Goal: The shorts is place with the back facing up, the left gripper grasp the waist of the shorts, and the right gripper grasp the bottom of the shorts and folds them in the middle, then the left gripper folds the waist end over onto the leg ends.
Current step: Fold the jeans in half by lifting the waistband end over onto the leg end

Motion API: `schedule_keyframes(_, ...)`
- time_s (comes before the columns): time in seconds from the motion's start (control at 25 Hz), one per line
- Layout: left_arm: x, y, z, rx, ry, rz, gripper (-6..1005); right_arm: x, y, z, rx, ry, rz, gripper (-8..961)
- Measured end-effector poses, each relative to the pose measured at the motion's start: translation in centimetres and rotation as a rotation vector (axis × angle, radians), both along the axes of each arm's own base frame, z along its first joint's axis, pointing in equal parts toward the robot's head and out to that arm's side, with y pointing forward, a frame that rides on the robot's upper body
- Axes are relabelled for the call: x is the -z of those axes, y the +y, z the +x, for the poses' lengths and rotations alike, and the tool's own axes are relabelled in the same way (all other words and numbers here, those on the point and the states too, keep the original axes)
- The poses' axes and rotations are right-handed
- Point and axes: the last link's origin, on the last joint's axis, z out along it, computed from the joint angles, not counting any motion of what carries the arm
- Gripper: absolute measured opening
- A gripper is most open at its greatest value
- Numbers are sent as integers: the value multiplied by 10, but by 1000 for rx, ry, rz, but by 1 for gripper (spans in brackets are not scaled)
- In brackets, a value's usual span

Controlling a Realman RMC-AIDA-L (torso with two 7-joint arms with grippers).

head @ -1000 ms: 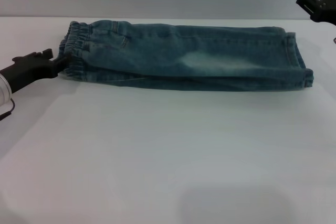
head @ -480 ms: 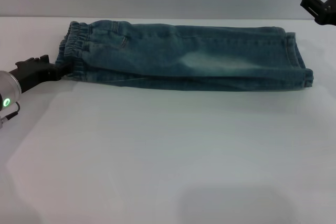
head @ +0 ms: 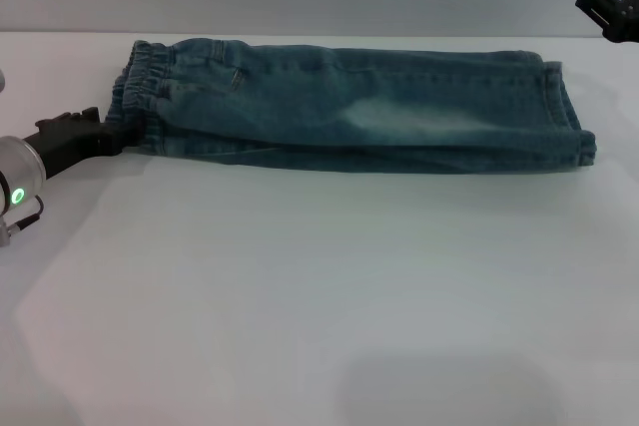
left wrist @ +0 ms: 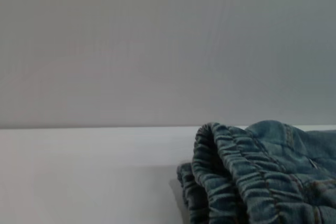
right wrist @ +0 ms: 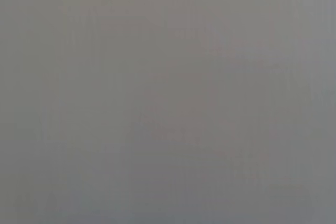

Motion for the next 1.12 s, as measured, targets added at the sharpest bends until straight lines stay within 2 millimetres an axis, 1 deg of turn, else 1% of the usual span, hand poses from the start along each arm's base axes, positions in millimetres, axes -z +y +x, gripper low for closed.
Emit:
schedule_keyframes(0.28, 2, 0, 1, 1, 2, -9, 702, -1, 0, 0, 1, 5, 5, 454)
schedule_keyframes(0.56, 12, 1, 6, 8, -5, -38, 698, -1, 1, 0, 5, 8, 8, 454)
schedule_keyframes(1.12, 12, -3, 5, 21, -3, -57, 691, -1, 0, -1, 9, 24, 21, 453)
